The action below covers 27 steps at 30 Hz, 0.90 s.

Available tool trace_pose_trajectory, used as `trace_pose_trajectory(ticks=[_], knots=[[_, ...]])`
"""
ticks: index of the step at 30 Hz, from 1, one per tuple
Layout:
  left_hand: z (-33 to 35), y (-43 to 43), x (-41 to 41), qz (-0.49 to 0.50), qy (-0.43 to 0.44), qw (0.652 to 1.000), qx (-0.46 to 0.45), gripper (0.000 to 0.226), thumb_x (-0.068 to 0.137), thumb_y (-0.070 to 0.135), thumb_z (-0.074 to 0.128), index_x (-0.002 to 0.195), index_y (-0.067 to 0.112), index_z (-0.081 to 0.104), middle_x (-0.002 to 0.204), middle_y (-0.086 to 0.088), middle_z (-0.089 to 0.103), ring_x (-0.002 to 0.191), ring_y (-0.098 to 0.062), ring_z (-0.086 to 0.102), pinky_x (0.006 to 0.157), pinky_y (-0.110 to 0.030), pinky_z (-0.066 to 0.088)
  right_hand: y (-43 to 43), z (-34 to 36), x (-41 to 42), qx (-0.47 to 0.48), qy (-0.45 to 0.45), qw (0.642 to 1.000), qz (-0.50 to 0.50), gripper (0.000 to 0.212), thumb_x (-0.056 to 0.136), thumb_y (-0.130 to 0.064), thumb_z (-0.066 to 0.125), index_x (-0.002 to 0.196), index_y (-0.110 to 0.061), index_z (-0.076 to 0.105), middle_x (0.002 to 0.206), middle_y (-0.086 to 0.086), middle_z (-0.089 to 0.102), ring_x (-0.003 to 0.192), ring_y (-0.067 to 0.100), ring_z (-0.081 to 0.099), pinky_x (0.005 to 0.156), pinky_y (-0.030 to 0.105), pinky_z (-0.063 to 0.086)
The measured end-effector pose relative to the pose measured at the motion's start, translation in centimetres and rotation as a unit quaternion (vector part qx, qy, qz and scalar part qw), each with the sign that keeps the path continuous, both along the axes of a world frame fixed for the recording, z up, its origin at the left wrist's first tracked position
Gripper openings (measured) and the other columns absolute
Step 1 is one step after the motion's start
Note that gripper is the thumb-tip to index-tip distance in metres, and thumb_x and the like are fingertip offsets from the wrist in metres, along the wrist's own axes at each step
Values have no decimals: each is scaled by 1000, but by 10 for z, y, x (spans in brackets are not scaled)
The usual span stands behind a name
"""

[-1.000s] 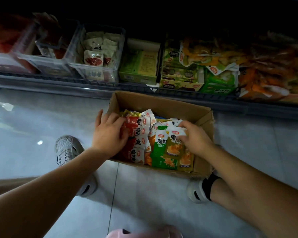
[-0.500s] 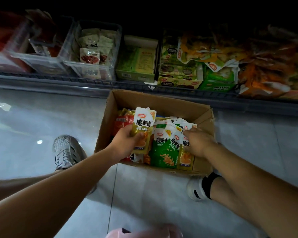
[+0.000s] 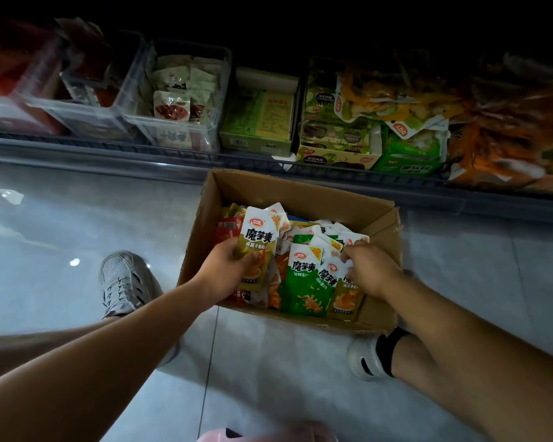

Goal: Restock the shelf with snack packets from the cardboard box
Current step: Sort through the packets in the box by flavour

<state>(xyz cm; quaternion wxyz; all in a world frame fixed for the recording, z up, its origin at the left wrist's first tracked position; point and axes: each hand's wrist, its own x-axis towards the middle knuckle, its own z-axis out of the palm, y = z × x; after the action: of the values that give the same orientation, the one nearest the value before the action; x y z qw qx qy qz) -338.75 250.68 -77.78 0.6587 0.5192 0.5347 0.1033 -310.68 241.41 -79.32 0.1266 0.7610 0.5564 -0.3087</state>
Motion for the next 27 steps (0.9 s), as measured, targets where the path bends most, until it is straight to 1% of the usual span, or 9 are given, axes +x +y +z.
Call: trace_pose_trajectory(ticks=[4, 9, 13, 16, 18, 20, 23, 26, 27], knots=[[2, 0, 3, 11, 1, 1000, -13, 19, 102, 25, 62, 117, 35, 61, 112, 15, 71, 102, -6, 68, 74, -20, 54, 7, 12, 6, 32, 48, 998, -27, 21, 92, -22, 69, 113, -27, 69, 128, 4, 64, 114, 24, 58, 81, 27, 43], [4, 0, 4, 2, 14, 1000, -9, 22, 102, 27, 60, 122, 35, 60, 114, 16, 70, 106, -8, 67, 79, -23, 54, 12, 28, 14, 77, 72, 993, -58, 11, 98, -24, 59, 96, -33, 63, 109, 2, 67, 98, 22, 60, 72, 31, 43], [10, 2, 8, -19, 30, 999, 15, 22, 105, 28, 55, 126, 37, 56, 116, 16, 68, 110, -9, 66, 87, -26, 53, 32, 63, 15, 107, 156, 981, -51, 16, 97, -24, 61, 87, -37, 62, 102, -5, 66, 95, 17, 60, 82, 37, 50], [21, 1, 17, 10, -16, 999, -27, 20, 104, 29, 57, 123, 34, 59, 111, 12, 72, 100, -9, 71, 77, -22, 54, 50, 89, 0, 164, 235, 957, -42, 11, 94, -22, 67, 89, -32, 66, 97, -13, 65, 94, 3, 59, 79, 29, 46], [28, 1, 24, 13, -72, 994, -77, 27, 99, 33, 65, 125, 28, 63, 110, 6, 77, 99, -13, 75, 83, -29, 57, 59, 98, -18, 179, 260, 949, -26, 6, 93, -22, 69, 93, -28, 68, 96, -20, 63, 92, -7, 56, 76, 17, 41], [31, 0, 29, -41, -94, 991, -89, 38, 93, 31, 73, 128, 23, 61, 115, 1, 77, 104, -19, 75, 92, -38, 59, 65, 97, -34, 194, 267, 944, -21, 11, 92, -22, 70, 102, -28, 69, 100, -22, 61, 93, -9, 54, 78, 12, 39], [35, 4, 30, -58, -58, 995, -54, 34, 93, 20, 74, 125, 20, 63, 109, 0, 78, 97, -17, 77, 87, -37, 62, 65, 87, -45, 217, 321, 916, -104, 27, 91, -18, 72, 114, -28, 65, 110, -7, 65, 100, 7, 63, 84, 23, 51], [37, 16, 17, 12, -53, 997, -50, 27, 95, 18, 70, 121, 23, 64, 101, 4, 80, 86, -13, 77, 69, -25, 61, 61, 80, -38, 218, 351, 878, -240, 32, 90, -12, 71, 120, -20, 61, 111, 4, 66, 97, 18, 69, 79, 31, 61], [37, 20, 12, 35, -52, 997, -47, 26, 96, 20, 70, 120, 24, 64, 101, 4, 80, 86, -13, 78, 69, -25, 61, 59, 78, -33, 211, 340, 877, -267, 31, 91, -14, 71, 120, -19, 61, 110, 3, 67, 96, 17, 70, 76, 31, 62]])
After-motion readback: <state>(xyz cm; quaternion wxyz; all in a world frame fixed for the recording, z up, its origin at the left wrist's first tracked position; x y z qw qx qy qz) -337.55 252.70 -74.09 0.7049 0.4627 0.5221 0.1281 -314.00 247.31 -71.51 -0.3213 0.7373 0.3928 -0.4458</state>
